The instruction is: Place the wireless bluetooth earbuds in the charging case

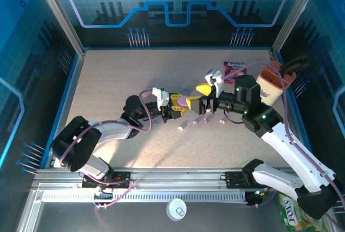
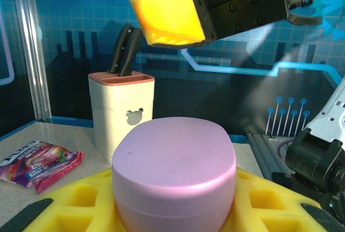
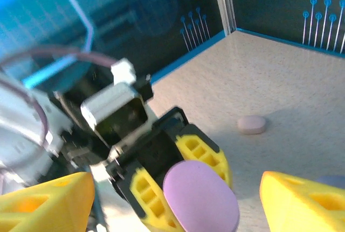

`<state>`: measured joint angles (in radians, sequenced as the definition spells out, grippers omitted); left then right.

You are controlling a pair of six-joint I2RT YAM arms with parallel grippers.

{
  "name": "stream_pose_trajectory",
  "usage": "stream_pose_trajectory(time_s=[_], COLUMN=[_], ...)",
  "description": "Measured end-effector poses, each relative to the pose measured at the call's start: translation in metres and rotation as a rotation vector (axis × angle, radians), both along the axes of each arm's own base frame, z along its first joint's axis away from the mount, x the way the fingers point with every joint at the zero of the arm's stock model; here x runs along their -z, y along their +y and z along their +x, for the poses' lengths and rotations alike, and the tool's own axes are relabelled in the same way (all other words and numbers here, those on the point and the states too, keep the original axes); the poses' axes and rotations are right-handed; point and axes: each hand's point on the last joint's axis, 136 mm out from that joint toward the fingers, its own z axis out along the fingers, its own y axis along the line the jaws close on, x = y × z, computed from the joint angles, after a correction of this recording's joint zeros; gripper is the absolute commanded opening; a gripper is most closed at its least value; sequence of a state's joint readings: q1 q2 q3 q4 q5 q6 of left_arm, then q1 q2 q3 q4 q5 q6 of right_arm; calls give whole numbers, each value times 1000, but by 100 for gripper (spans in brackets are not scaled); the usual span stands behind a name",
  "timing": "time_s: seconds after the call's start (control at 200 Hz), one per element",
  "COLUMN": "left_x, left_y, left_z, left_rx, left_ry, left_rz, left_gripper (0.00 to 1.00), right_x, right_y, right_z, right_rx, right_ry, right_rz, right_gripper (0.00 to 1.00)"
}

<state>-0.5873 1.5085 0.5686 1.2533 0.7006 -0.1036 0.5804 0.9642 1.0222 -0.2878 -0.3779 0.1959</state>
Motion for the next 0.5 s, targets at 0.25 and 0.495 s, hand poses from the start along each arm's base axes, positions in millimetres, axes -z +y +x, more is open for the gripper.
stream_pose_trajectory(time_s=[0.25, 0.495], left_x=[-1, 4], left_y=[0, 1], left_z=[-6, -8], left_rx=[24, 35], left_ry=[13, 31], left_rz=[14, 37], left_gripper=[35, 35], right_x=[44, 51], right_y=[15, 6], right_z=[-5, 14], right_rx=[-92, -1], right_ry=[-180, -218], right_rz=[-293, -370], right_gripper=[81, 79])
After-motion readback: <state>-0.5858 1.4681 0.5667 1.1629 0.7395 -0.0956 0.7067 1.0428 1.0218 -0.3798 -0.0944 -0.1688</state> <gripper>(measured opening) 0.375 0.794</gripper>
